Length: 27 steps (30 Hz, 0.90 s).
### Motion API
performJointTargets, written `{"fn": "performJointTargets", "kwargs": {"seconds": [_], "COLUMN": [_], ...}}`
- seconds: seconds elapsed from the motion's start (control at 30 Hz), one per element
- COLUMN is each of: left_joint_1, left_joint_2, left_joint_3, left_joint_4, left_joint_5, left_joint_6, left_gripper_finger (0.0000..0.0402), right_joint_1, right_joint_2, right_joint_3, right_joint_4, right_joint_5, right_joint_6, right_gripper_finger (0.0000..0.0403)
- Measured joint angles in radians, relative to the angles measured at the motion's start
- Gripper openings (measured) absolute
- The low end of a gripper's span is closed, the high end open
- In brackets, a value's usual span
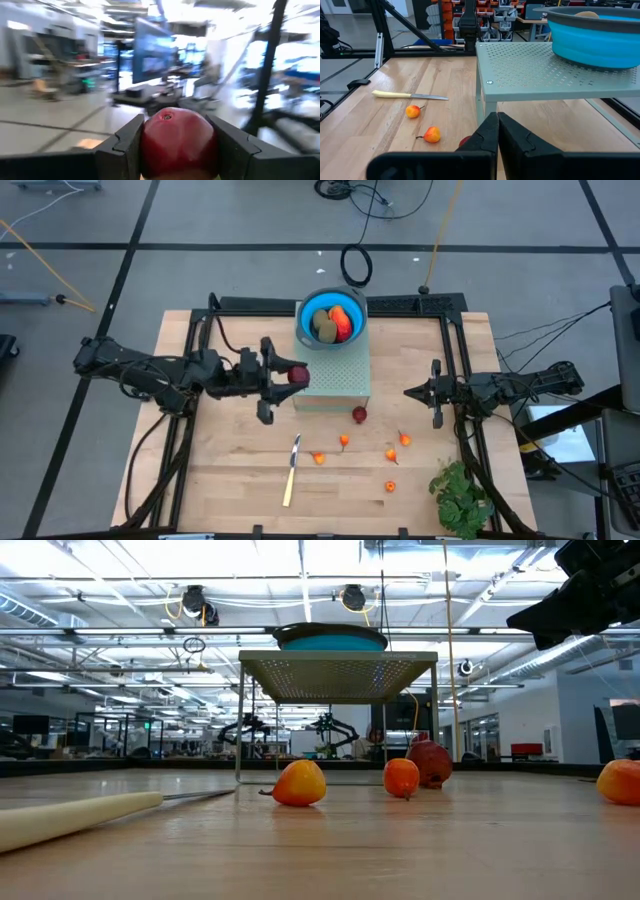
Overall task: Pick & Place Fruit
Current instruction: Put the pomegranate into the blue strainer bowl on the shelf
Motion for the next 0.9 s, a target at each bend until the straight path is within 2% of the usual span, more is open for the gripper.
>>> {"fn": "performJointTargets", "kwargs": {"seconds": [0.2, 0.37, 0.57, 0.73, 0.9], "left_joint_1": [0.038, 0.054, 0.055, 0.055, 0.055], "left_joint_2": [0.0, 0.0, 0.0, 0.0, 0.0], "left_joint_3": [0.0, 0.0, 0.0, 0.0, 0.0], "left_joint_4": [0.03, 0.133, 0.265, 0.322, 0.338], "left_joint_5": [0.168, 0.337, 0.488, 0.575, 0.584], "left_joint_6": [-0.097, -0.101, -0.096, -0.09, -0.085], "left_gripper_finger": [0.0186, 0.0187, 0.0188, 0.0188, 0.0188], "right_joint_1": [0.0, 0.0, 0.0, 0.0, 0.0], "right_joint_2": [0.0, 0.0, 0.0, 0.0, 0.0], "right_joint_3": [0.0, 0.0, 0.0, 0.0, 0.0], "right_joint_4": [0.0, 0.0, 0.0, 0.0, 0.0], "right_joint_5": [0.0, 0.0, 0.0, 0.0, 0.0], "right_joint_6": [0.0, 0.0, 0.0, 0.0, 0.0], "right_gripper_finger": [0.0, 0.0, 0.0, 0.0, 0.0]}}
